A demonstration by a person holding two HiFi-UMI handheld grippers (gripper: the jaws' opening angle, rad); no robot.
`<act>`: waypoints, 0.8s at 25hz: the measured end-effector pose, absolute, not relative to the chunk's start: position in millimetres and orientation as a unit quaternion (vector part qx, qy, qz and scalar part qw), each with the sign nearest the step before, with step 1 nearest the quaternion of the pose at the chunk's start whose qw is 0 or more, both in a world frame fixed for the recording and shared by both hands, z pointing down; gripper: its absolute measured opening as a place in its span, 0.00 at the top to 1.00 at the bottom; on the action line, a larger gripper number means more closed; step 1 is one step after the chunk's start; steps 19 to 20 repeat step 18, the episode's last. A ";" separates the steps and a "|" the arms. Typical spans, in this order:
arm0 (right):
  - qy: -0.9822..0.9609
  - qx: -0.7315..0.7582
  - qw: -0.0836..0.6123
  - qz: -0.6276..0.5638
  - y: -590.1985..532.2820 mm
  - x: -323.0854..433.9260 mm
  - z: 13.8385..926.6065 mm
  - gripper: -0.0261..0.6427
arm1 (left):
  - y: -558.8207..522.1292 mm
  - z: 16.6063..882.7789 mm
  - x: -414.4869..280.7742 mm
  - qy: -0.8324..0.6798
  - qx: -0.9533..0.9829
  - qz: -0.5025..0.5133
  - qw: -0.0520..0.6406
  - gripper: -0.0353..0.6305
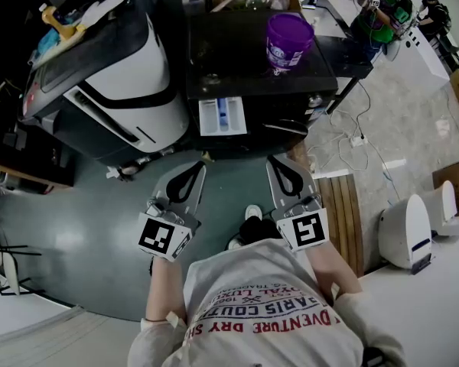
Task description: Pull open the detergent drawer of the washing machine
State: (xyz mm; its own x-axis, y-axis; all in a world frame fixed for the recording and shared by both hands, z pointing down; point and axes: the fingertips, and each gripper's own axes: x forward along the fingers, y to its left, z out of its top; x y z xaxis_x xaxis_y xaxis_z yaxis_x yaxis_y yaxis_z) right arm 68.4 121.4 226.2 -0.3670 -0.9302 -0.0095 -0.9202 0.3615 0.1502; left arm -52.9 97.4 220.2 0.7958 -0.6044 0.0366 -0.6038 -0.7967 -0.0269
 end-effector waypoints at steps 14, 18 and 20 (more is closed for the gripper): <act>-0.823 0.561 0.049 -0.070 124.3 74.2 237.5 0.96 | 98.0 230.7 -47.5 0.315 -0.949 -0.022 -0.012 0.96; -0.824 0.560 0.052 -0.072 124.1 73.6 238.6 0.96 | 96.6 233.1 -46.2 0.314 -0.949 -0.023 -0.017 0.96; -0.824 0.560 0.052 -0.072 124.1 73.6 238.6 0.96 | 96.6 233.1 -46.2 0.314 -0.949 -0.023 -0.017 0.96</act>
